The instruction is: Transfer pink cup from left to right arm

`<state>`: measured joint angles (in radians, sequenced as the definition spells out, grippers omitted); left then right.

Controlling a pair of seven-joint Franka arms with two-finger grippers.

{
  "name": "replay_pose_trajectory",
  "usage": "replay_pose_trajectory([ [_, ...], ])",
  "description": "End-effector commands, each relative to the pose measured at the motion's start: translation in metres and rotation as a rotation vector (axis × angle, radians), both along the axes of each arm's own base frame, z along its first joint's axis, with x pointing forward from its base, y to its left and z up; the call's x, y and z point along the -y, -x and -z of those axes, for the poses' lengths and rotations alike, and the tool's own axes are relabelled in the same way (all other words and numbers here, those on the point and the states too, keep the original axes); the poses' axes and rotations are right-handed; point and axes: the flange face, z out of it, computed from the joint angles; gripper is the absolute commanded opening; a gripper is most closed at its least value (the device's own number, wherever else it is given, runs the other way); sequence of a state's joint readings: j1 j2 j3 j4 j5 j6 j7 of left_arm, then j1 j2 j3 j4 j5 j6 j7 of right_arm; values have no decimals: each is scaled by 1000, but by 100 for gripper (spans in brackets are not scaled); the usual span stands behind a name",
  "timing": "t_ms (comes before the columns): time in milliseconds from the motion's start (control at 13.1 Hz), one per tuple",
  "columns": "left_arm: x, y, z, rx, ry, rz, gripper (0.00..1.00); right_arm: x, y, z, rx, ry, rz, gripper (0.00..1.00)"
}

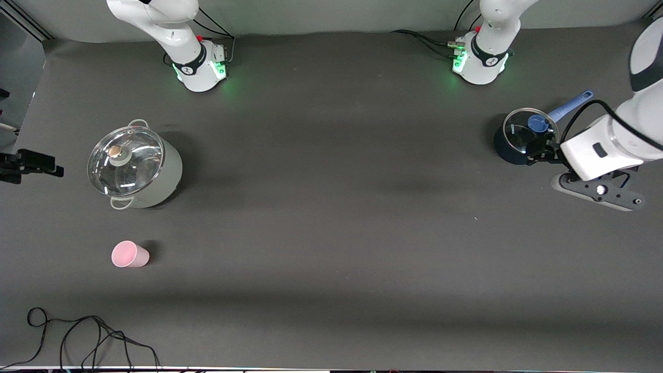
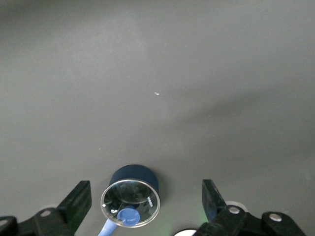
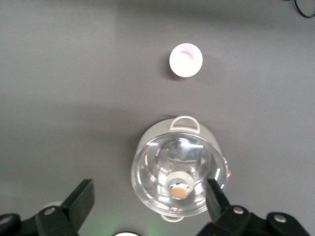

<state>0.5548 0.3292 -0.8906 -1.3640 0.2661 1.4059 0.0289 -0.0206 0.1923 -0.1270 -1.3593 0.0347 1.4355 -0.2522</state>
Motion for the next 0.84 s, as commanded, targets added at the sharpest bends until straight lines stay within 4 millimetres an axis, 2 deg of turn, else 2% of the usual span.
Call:
replay_pose_trajectory([
  [0, 13, 5, -7, -14, -84, 8, 100, -8, 35, -4, 84, -9, 17, 100],
  [76, 13, 3, -9, -17, -101, 3, 100, -6, 39, -1, 105, -6, 21, 100],
  [304, 11, 3, -11, -6, -143, -29, 100, -3, 30, 8, 102, -1, 29, 100],
  [533, 2, 6, -15, 0, -90, -44, 100, -4, 26, 9, 113, 3, 53, 100],
  [761, 2, 21, -11, 82, -83, -35, 100, -2, 23, 10, 122, 3, 83, 100],
])
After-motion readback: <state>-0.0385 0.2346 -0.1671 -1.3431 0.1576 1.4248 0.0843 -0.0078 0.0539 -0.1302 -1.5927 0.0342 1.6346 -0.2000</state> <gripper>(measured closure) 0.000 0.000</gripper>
